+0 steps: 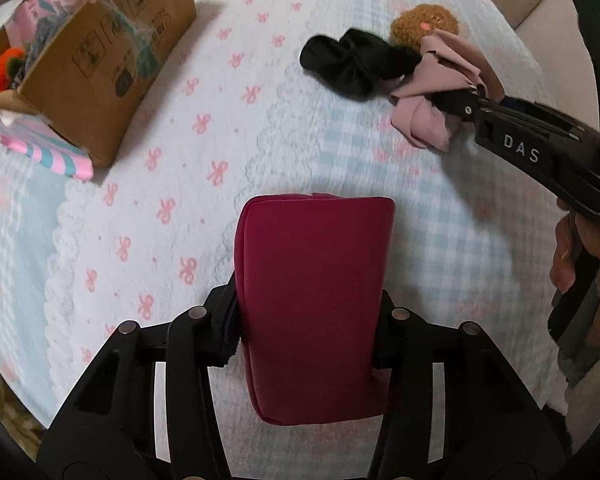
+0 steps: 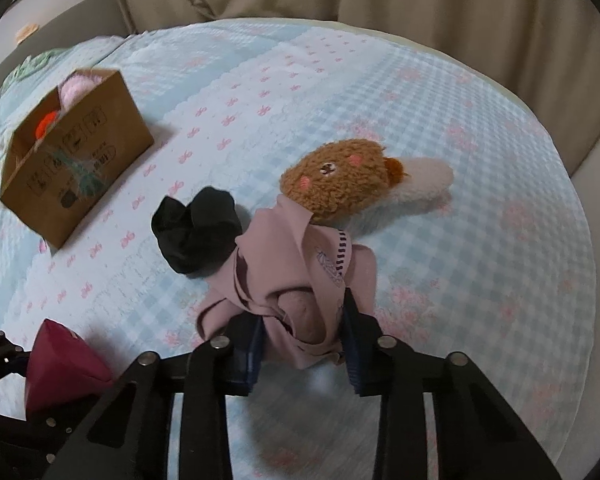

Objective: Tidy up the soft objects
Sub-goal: 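Grasp the magenta pouch with the left tool while the right tool grasps the pink cloth, then lift the pouch and pink cloth and carry both over the box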

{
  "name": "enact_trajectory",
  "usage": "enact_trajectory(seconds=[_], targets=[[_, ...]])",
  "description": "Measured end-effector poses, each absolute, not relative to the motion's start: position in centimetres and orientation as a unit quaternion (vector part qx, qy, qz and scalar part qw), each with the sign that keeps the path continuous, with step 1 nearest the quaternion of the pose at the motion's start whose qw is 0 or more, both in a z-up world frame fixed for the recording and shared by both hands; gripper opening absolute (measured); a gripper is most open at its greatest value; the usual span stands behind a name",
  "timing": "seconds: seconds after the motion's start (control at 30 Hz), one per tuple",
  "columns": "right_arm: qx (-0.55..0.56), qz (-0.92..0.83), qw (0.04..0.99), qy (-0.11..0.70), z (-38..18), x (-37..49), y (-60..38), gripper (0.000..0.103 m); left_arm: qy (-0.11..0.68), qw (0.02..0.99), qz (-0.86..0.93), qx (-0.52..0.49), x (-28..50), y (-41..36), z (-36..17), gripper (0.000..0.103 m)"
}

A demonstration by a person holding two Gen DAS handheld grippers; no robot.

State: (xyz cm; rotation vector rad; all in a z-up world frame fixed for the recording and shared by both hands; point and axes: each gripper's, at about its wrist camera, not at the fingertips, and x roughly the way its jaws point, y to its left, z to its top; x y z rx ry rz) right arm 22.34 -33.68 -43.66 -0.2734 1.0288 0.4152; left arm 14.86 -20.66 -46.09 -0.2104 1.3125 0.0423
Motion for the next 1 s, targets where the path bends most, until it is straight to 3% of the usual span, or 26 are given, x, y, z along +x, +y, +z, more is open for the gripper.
enact_trajectory(seconds=[0.37,0.73,1.0], targets=[[-0.093,0.165,0.864,0.466,-37.8,19.8,-33.9,0.025,0.569,0.817,0.007,-0.094,14.7,-18.5,-40.4,0.042],[-0.078,0.15,0.89,0.424,-26.2,14.1,-31.9,0.025,0.507,0.857,-0.001,-0.097,11.6,-17.3,-28.4,0.042],[-0.063,0.148,0.904,0.396,-18.9,11.3,-27.6,0.025,0.469,0.877,0.006,-0.104,11.4,-12.0,-21.2,0.042]])
